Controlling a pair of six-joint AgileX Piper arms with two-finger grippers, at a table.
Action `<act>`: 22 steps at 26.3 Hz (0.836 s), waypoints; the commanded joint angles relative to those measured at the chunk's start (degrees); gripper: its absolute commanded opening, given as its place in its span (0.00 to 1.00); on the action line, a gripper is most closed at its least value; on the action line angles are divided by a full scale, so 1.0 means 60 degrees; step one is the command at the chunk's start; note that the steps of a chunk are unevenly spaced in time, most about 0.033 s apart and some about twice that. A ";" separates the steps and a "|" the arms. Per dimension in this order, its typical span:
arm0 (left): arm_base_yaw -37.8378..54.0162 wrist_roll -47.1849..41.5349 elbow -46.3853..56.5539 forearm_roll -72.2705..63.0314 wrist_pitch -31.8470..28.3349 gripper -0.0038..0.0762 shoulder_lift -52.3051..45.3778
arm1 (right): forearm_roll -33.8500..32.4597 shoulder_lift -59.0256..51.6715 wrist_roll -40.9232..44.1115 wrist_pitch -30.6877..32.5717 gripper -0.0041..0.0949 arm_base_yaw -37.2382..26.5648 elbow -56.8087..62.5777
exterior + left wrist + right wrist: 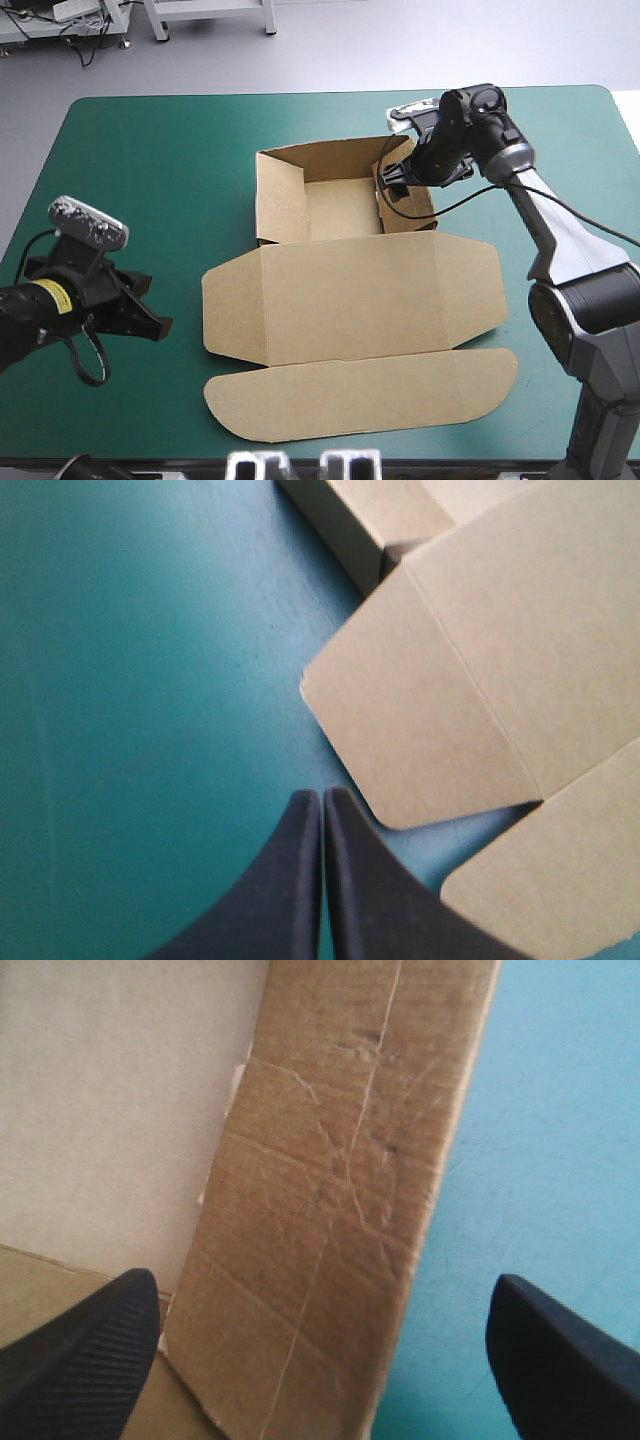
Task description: Fold the box
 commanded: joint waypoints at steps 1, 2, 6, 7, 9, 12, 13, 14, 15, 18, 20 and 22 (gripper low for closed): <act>-0.0062 -0.0593 0.0790 0.0033 0.0326 0.04 -0.0374 | -0.0061 0.0109 -0.0116 0.0031 0.86 0.0010 -0.0201; -0.0062 -0.0781 0.1173 0.0033 0.0326 0.04 -0.0374 | -0.0014 0.0323 -0.0116 0.0031 0.84 0.0010 -0.0201; -0.0062 -0.0932 0.1859 -0.0010 0.0308 0.04 -0.0374 | 0.0320 0.0544 -0.0116 0.0048 0.53 0.0010 -0.0201; -0.0062 -0.0932 0.1880 -0.0010 0.0308 0.04 -0.0374 | 0.0320 0.0544 -0.0116 0.0048 0.44 0.0010 -0.0201; -0.0062 -0.0932 0.1898 -0.0010 0.0294 0.04 -0.0374 | 0.0192 0.0544 -0.0116 0.0048 0.26 0.0010 -0.0201; -0.0062 -0.0932 0.1898 -0.0032 0.0219 0.04 -0.0374 | 0.0087 0.0544 -0.0116 0.0048 0.04 0.0010 -0.0201; -0.0062 -0.0932 0.1898 -0.0032 0.0194 0.04 -0.0374 | 0.0038 0.0544 -0.0116 0.0048 0.03 0.0010 -0.0201; -0.0062 -0.0932 0.1898 -0.0032 0.0174 0.04 -0.0374 | -0.0049 0.0544 -0.0138 0.0048 0.03 0.0010 -0.0201; -0.0062 -0.0932 0.1898 -0.0032 0.0174 0.04 -0.0374 | -0.0210 0.0544 -0.0138 0.0048 0.02 0.0010 -0.0218; -0.0062 -0.0932 0.1898 -0.0032 0.0174 0.04 -0.0374 | -0.0552 0.0497 -0.0152 0.0048 0.02 -0.0107 -0.0277; -0.0062 -0.0932 0.1898 -0.0032 0.0193 0.04 -0.0374 | -0.0578 0.0434 -0.0253 0.0048 0.02 -0.0345 -0.0455; -0.0062 -0.0914 0.1898 -0.0032 0.0193 0.04 -0.0374 | -0.0578 0.0389 -0.0256 0.0048 0.02 -0.0795 -0.0713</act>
